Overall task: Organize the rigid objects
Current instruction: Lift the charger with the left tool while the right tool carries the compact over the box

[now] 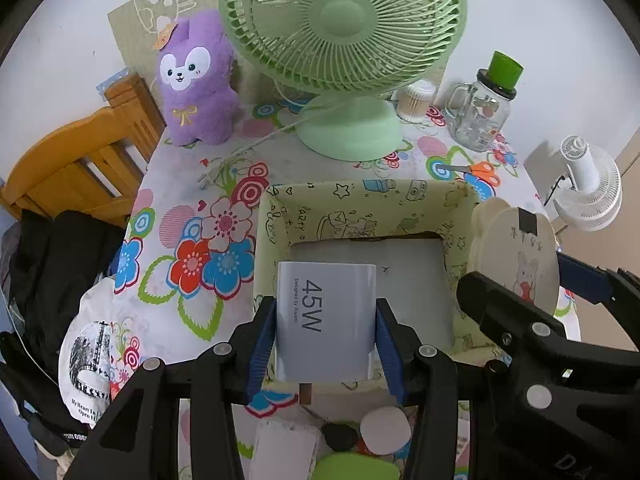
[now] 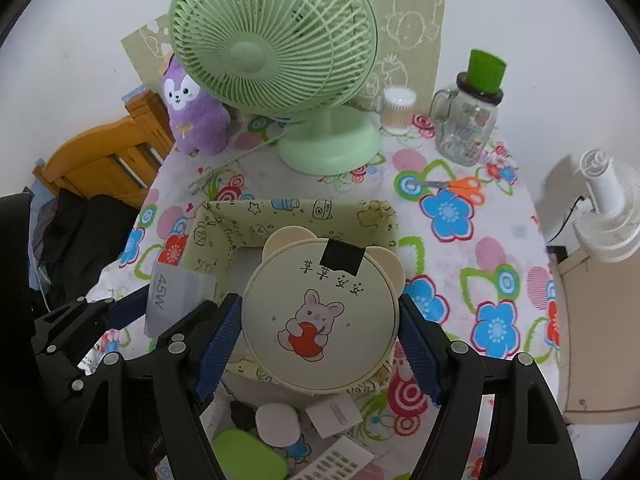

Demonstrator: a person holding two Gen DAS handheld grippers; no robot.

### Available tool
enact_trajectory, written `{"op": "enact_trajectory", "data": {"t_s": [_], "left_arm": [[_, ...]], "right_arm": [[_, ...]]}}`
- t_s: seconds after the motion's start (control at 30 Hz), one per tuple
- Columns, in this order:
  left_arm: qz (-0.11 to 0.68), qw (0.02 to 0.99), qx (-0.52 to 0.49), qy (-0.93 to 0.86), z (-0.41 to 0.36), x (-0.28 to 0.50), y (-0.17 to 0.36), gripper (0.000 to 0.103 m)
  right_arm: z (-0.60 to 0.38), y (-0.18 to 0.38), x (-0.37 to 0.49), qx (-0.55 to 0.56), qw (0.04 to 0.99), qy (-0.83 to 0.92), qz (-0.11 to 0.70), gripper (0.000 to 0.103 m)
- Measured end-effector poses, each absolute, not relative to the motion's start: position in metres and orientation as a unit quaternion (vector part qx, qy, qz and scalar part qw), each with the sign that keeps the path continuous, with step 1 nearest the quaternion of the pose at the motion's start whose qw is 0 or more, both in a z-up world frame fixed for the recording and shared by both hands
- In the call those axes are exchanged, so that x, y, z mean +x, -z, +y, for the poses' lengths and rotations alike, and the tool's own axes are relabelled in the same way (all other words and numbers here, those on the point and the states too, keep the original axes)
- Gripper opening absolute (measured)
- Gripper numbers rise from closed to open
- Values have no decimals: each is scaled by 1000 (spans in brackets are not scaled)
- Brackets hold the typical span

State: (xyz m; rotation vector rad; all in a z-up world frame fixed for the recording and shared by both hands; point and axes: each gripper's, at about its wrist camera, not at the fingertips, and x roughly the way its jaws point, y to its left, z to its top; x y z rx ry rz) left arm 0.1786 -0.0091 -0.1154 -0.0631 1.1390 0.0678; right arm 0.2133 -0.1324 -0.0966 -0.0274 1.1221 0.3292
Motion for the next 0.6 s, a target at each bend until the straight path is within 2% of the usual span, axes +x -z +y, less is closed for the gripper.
{"op": "enact_trajectory", "data": {"t_s": [0.6], "left_arm": [[558, 828, -25, -41, -5, 209, 145, 49]], "right_arm": [[-133, 126, 245, -23, 826, -146, 544, 78]]}}
